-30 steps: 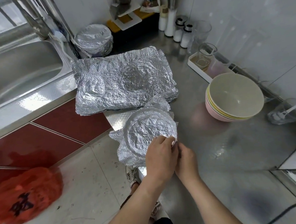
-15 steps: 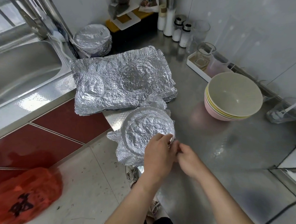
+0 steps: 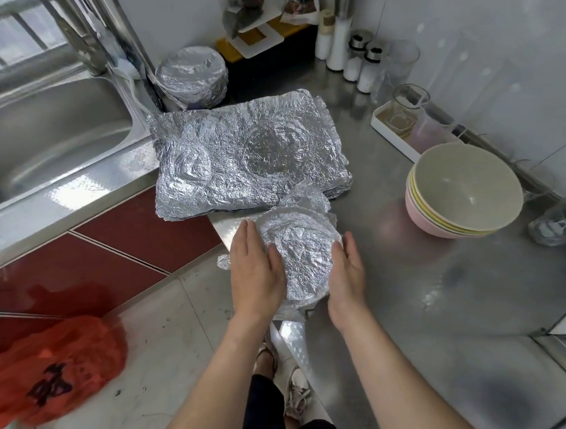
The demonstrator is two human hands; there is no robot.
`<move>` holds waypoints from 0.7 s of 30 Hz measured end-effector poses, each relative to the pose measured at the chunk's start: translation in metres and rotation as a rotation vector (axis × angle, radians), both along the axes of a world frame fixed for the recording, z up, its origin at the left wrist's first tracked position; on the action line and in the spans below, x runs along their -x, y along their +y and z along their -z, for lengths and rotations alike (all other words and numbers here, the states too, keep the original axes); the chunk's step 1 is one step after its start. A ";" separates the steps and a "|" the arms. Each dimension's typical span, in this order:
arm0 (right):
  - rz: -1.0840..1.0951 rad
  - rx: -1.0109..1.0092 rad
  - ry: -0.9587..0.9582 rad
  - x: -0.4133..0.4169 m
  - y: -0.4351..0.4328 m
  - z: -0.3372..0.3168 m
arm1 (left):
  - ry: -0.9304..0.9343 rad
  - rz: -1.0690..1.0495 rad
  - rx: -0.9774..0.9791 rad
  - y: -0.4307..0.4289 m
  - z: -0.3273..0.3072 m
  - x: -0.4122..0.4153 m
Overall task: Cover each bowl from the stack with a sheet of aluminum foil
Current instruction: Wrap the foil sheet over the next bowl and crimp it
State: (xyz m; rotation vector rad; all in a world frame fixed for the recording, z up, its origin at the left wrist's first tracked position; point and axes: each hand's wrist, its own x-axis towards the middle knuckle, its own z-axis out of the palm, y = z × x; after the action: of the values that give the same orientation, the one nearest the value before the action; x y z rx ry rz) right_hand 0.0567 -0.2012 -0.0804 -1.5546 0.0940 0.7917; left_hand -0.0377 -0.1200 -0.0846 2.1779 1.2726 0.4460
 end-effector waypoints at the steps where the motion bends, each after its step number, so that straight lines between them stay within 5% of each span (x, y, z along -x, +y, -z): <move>1: 0.016 0.013 -0.019 0.003 0.001 0.002 | -0.011 -0.017 -0.007 -0.001 0.002 -0.001; 14: -0.045 0.087 -0.188 0.005 -0.005 0.002 | 0.051 0.018 -0.059 -0.003 0.002 0.003; 21: -0.156 0.170 -0.478 -0.002 -0.004 0.005 | 0.393 0.215 -0.179 0.000 0.001 0.001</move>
State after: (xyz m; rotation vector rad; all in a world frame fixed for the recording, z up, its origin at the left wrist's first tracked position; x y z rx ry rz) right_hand 0.0591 -0.2054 -0.0855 -1.8912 -0.3212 0.5222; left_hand -0.0387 -0.1198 -0.0856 2.6129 1.2101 0.0443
